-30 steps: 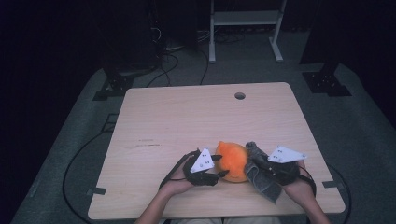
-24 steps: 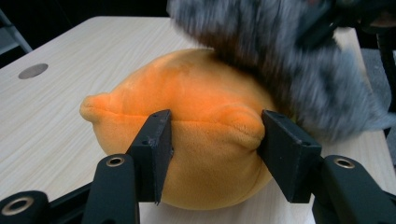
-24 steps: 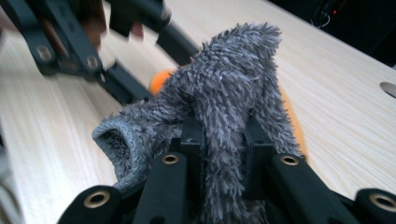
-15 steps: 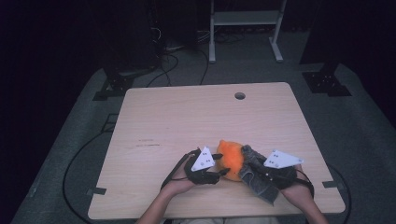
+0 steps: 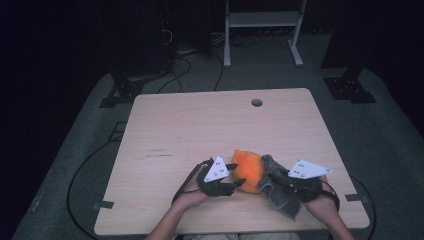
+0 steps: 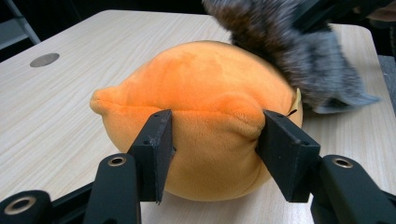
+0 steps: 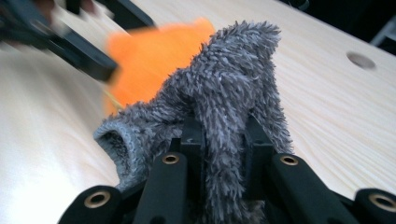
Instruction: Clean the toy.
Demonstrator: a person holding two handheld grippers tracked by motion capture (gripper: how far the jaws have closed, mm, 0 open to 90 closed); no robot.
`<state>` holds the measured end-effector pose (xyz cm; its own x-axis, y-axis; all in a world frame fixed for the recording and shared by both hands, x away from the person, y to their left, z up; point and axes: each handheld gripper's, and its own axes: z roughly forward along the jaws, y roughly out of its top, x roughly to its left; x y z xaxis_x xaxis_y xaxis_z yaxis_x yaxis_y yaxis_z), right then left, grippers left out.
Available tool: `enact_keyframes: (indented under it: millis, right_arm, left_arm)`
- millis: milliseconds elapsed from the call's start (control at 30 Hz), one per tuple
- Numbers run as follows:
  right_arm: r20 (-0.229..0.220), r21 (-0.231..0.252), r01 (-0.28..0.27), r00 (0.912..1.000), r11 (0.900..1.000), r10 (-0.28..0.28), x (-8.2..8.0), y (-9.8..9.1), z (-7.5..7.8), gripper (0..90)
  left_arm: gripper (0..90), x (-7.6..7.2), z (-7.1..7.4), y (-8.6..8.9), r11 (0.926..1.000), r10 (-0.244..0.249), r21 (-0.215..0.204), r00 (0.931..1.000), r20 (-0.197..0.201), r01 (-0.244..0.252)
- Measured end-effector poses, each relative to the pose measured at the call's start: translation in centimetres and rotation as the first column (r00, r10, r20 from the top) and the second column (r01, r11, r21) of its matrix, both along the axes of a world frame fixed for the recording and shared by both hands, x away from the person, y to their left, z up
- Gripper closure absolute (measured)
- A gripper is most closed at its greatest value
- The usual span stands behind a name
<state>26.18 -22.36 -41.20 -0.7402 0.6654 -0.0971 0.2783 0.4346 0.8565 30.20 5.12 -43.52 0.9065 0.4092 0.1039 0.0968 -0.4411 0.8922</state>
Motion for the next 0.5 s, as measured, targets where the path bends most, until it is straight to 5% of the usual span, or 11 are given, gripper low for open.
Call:
enact_keyframes:
  millis: [100,200,367,500]
  right_arm:
    - [0.009,-0.011,-0.092,0.9957,0.9957,0.092,-0.7,2.0,0.2,73.8]
    - [0.001,-0.036,-0.106,0.9943,0.9937,0.106,-0.3,2.5,-0.4,73.8]
    - [-0.036,-0.018,0.010,0.9993,0.9998,-0.011,1.0,-0.3,-0.7,73.8]
    - [-0.083,-0.006,0.015,0.9964,0.9999,-0.016,1.6,-1.1,-1.4,73.7]
  left_arm:
    - [44.9,-0.1,0.0,-0.2,0.9999,0.006,0.009,1.0000,0.007,-0.006]
    - [44.8,0.0,-0.2,0.1,0.9998,0.009,0.018,1.0000,0.001,-0.009]
    - [44.6,0.3,-0.2,0.2,0.9999,0.007,0.013,0.9999,-0.012,-0.006]
    - [31.3,0.5,-0.4,0.2,0.9991,0.043,0.004,0.9981,-0.045,-0.042]
